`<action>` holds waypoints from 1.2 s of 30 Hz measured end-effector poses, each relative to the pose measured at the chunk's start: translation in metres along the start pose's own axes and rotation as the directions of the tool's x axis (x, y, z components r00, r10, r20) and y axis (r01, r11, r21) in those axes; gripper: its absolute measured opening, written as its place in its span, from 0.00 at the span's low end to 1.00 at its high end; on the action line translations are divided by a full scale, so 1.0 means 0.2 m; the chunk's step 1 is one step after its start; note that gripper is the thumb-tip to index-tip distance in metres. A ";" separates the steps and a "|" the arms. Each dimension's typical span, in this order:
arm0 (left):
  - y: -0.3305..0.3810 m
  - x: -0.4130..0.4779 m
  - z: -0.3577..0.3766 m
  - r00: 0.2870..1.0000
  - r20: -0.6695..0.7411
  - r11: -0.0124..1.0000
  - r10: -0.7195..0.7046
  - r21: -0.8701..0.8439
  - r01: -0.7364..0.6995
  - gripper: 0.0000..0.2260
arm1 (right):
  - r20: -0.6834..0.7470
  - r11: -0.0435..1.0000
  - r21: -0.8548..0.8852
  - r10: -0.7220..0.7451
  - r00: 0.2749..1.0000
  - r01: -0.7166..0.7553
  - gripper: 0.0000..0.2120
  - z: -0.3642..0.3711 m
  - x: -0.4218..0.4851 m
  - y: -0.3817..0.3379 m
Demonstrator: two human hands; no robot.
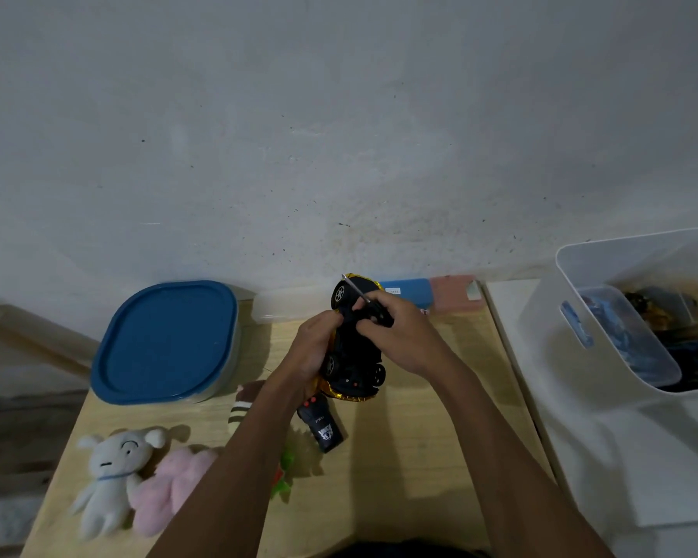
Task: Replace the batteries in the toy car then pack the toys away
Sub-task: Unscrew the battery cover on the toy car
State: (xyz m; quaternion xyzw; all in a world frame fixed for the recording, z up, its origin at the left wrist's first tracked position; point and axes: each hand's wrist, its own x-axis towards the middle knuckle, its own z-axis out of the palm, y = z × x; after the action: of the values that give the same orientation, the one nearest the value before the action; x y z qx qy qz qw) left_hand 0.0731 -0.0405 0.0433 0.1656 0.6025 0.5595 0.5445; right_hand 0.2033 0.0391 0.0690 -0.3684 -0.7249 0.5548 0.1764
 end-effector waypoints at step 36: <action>0.05 0.04 -0.21 0.985 0.051 0.984 0.168 -0.072 -0.164 0.20 | 0.117 0.995 0.061 0.075 0.990 -0.082 0.03 -0.05 -0.05 -0.03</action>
State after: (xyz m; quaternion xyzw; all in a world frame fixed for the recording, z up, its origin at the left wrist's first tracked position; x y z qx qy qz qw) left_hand 0.0307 -0.0530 0.0384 0.2123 0.5516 0.6181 0.5182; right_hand 0.2141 0.0377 0.0801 -0.3582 -0.7002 0.6049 0.1246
